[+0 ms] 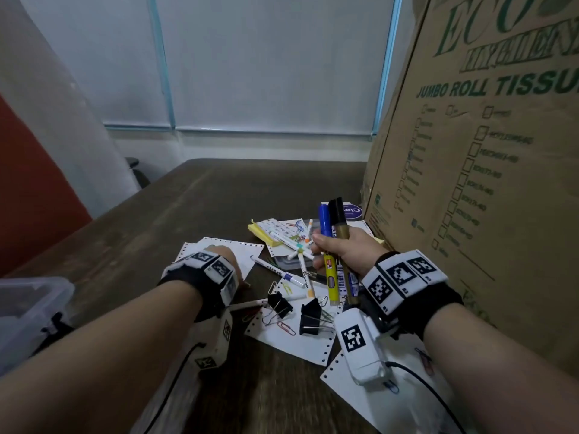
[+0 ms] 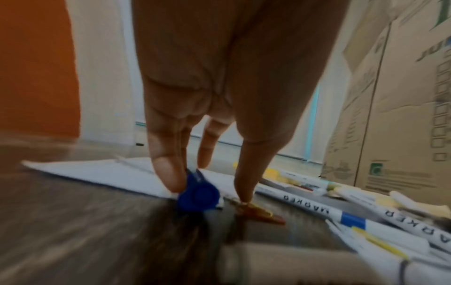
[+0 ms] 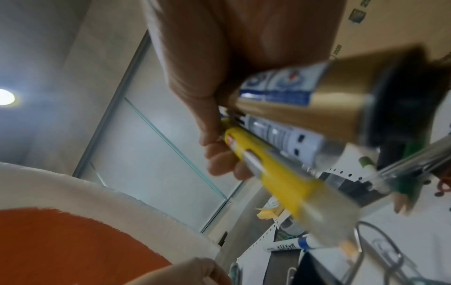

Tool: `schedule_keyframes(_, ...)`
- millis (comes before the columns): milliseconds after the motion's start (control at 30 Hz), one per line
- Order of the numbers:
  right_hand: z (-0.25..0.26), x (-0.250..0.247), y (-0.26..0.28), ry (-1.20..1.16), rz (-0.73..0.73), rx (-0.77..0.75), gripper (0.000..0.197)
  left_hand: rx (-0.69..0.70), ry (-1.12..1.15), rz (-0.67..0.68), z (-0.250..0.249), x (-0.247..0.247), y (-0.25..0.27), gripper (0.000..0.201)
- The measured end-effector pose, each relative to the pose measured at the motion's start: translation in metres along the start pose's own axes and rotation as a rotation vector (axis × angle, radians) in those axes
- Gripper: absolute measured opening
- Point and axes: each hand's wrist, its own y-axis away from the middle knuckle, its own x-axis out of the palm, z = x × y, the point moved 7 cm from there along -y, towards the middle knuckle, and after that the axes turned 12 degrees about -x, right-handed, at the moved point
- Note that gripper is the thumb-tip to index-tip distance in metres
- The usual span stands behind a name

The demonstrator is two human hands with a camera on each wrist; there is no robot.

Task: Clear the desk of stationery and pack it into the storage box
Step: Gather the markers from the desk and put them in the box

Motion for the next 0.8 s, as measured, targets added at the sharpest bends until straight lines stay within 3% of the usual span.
schedule_keyframes(67,0.001,0.000,0.000,0.004,0.011,-0.002,0.005,-0.029,0.005,0.011,0.002,0.010,-0.009,0.067)
schedule_keyframes(167,0.007,-0.006,-0.001,0.045,-0.006,-0.019,0.013,0.064,0.060,-0.032,0.000,-0.008,-0.001,0.040)
schedule_keyframes(300,0.019,-0.017,0.003,0.085,-0.067,-0.103,0.014,0.067,0.406,-0.013,0.000,-0.055,0.021,0.024)
schedule_keyframes(433,0.032,-0.025,0.008,0.092,-0.045,-0.137,0.006,0.264,0.560,0.024,-0.011,-0.108,0.062,0.016)
schedule_keyframes(533,0.043,-0.030,0.015,0.030,-0.019,-0.120,0.026,0.445,0.644,0.081,-0.025,-0.135,0.100,0.024)
schedule_keyframes(667,0.057,-0.029,0.027,-0.028,-0.032,-0.113,0.024,0.710,0.824,0.247,-0.054,-0.136,0.149,0.020)
schedule_keyframes(800,0.069,-0.020,0.032,-0.210,-0.052,-0.167,0.029,0.799,1.122,0.221,-0.065,-0.131,0.164,0.026)
